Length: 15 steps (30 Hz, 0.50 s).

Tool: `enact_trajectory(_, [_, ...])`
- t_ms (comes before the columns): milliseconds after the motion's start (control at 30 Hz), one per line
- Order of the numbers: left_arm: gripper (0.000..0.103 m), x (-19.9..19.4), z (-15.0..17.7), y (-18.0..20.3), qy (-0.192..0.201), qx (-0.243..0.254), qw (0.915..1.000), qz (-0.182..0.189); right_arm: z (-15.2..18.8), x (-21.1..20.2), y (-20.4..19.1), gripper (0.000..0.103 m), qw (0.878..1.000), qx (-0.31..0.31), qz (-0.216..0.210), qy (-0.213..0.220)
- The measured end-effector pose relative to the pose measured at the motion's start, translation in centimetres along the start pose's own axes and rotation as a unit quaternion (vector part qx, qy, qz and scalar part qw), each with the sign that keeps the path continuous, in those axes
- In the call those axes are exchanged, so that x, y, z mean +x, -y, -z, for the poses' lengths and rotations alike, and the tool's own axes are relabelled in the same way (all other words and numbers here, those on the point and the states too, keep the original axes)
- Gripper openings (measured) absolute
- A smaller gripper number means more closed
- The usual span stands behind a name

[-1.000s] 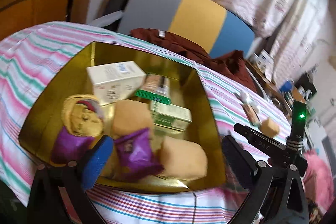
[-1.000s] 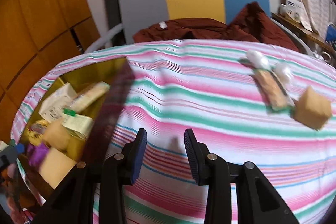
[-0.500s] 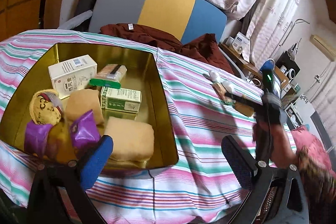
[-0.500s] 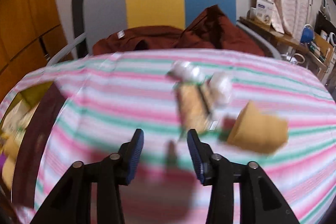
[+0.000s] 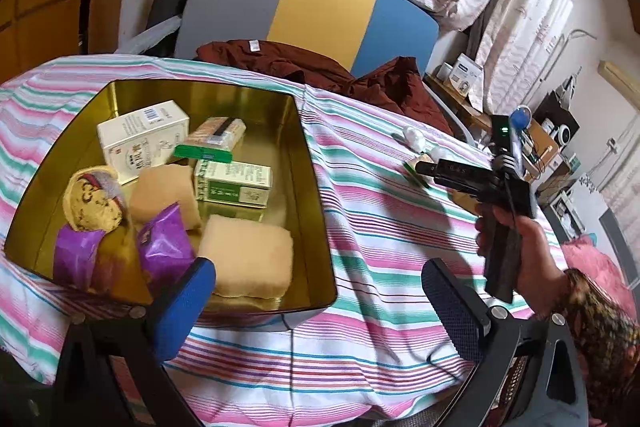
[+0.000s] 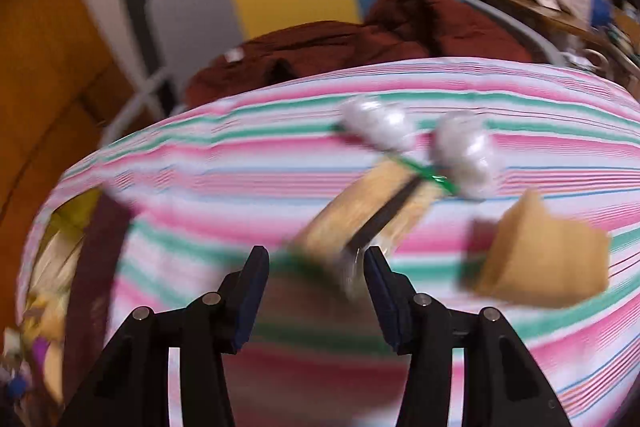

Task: Organize objects
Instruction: 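Move the right tool to the remaining tan sponge and grasp it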

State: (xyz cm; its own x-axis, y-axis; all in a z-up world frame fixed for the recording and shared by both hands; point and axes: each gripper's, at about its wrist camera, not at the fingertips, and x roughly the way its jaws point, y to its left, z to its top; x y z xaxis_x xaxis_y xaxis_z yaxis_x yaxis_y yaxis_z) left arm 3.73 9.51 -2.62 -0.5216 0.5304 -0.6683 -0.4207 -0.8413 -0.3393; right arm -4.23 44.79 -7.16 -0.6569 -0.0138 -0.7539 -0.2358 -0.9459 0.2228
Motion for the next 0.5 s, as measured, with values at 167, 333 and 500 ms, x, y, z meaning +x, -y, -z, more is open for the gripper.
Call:
enact_trajectory(167, [0.103, 0.4, 0.1, 1.2, -0.004, 0.020, 0.9998, 0.003, -0.6, -4.7, 2.2, 0.056, 0.991, -0.068, 0.085, 0.079])
enact_trajectory(333, [0.103, 1.2, 0.3, 2.1, -0.017, 0.019, 0.9996, 0.012, -2.7, -4.7, 7.3, 0.086, 0.983, -0.084, 0.153, 0.052])
enact_trajectory(500, [0.103, 1.7, 0.5, 3.4, -0.027, 0.035, 0.9989, 0.015, -1.1, -3.3, 10.4, 0.085, 0.988, -0.053, 0.145, 0.008])
